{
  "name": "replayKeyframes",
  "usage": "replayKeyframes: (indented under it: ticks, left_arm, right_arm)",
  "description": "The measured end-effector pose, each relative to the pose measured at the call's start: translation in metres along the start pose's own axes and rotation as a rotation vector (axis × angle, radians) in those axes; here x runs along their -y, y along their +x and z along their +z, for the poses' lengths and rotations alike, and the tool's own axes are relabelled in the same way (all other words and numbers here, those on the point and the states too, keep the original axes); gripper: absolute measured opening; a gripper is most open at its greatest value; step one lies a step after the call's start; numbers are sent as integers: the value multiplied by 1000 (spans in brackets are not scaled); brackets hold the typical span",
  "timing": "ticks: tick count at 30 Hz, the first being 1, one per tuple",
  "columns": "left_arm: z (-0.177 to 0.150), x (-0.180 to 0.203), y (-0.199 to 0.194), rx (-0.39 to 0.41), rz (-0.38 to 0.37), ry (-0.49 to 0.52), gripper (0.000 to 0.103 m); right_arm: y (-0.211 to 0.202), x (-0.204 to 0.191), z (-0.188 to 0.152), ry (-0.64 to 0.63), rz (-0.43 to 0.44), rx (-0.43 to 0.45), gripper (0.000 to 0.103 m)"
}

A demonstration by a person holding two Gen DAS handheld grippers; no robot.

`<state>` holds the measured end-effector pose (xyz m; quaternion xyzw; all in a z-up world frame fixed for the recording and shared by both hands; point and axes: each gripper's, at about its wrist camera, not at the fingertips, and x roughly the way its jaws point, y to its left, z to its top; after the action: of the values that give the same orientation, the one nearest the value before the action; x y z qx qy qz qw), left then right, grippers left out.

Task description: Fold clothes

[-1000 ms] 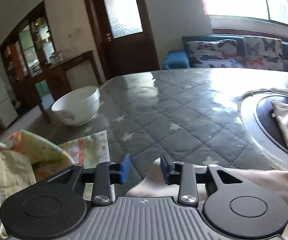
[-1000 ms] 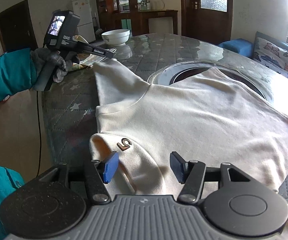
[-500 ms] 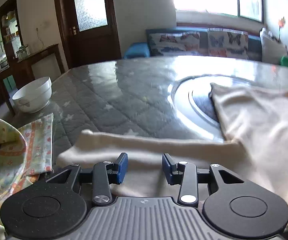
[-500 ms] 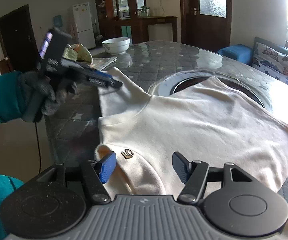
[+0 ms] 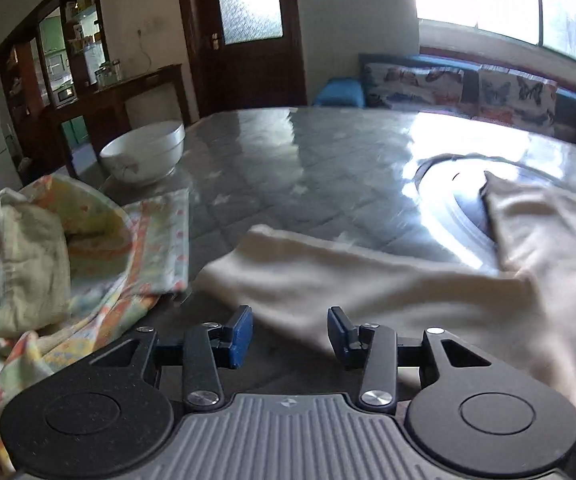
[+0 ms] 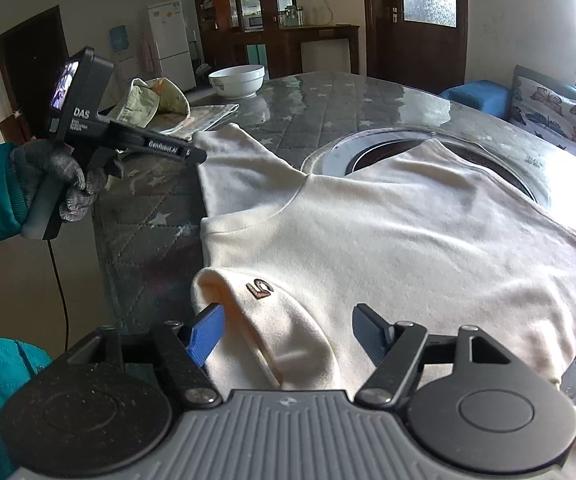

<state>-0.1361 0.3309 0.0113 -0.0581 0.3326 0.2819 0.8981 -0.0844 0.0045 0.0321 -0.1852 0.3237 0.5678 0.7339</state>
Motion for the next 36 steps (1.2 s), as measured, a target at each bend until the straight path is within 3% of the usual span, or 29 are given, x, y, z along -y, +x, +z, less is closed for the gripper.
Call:
replayKeyframes:
  ticks: [4,6,9,15,17,21,30,36]
  left_arm:
    - [13,12,19,16,-42,-19,45]
    - [13,9,31,-4,-9,-25,45]
    - [9,-4,40,-5,23,-55,57]
    - [8,-27,31,-24,86,-111,58]
    - [8,-22,20,-2,64,-100,58]
    - [14,9,0,23,-81,-42,58]
    - [4,97,-37,47,-447,186,57]
    - [-24,124,-42,0,-561,296,47]
  right_arm:
    - [0,0,0,5,-9,4,79]
    - [-2,-1,0,5,-14,9,79]
    - [-3,1,0,10,-23,14,87]
    - [-2,8,3,39,-28,27,87]
    - [-1,8,4,49,-8,31,87]
    - [6,0,2,25,56,-1,87]
    - [0,-10,-4,-1,88,-42,87]
    - [-5,-12,-12,-19,121,-85,87]
